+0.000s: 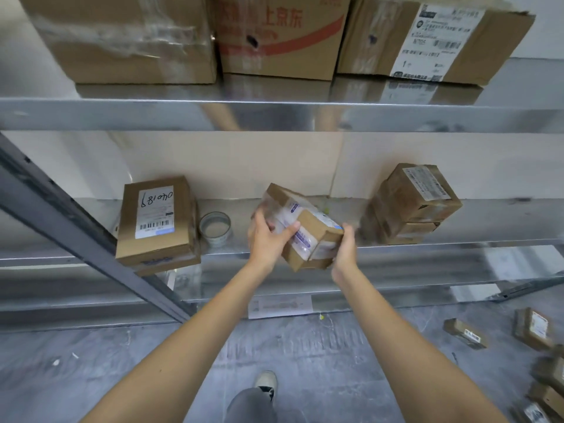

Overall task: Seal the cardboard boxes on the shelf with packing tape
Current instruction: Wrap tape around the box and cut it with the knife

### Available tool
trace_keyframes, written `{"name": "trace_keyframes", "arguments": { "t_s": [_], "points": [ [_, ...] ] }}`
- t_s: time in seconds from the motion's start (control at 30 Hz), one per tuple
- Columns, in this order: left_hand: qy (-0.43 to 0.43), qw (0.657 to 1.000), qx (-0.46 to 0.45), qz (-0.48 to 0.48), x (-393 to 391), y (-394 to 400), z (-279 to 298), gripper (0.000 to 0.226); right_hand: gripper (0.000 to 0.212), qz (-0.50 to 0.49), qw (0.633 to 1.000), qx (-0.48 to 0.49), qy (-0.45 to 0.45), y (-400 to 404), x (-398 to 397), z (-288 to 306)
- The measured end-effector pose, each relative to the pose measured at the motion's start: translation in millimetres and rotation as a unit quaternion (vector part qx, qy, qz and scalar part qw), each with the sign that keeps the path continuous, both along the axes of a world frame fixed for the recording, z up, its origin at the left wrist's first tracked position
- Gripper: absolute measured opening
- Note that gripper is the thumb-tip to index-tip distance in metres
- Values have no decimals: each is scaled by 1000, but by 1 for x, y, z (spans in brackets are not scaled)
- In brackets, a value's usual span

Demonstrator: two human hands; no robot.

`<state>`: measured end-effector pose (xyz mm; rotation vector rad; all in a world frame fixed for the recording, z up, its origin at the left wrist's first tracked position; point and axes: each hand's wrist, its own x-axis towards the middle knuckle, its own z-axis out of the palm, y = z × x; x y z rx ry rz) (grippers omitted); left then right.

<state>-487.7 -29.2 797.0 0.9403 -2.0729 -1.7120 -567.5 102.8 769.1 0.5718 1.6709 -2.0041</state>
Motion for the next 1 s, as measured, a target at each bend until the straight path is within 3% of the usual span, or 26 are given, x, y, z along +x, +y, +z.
{"name": "trace_keyframes", "arguments": {
  "t_s": [0.1,0.23,0.3,0.37,0.43,0.57,0.67,0.83,1.0],
  "points": [
    [-138,983,-122,-19,13,-21,1,129,51,59,996,-2,-63,-11,4,-13],
    [-134,983,-107,-70,25,-39,-7,136,61,95,987,9,-128,-17,0,-27],
    [-91,994,-48,-45,28,-46,-8,111,60,94,985,29,-144,-17,-9,-29],
    [-58,998,13,-13,32,-51,-9,60,62,119,982,43,-143,-20,-20,-29],
    [-51,995,82,25,37,-55,-11,39,63,127,983,56,-121,-26,-30,-29],
    [-28,968,223,111,41,-60,-16,38,49,89,992,76,-47,-41,-40,-28],
    [-15,961,253,114,42,-59,-18,43,35,114,989,94,-15,-44,-39,-17],
    [2,959,272,76,36,-60,-24,39,58,222,972,81,-13,-28,-41,-9],
    [10,957,282,67,28,-62,-22,39,55,254,965,60,2,-14,-45,-7]
  ]
}}
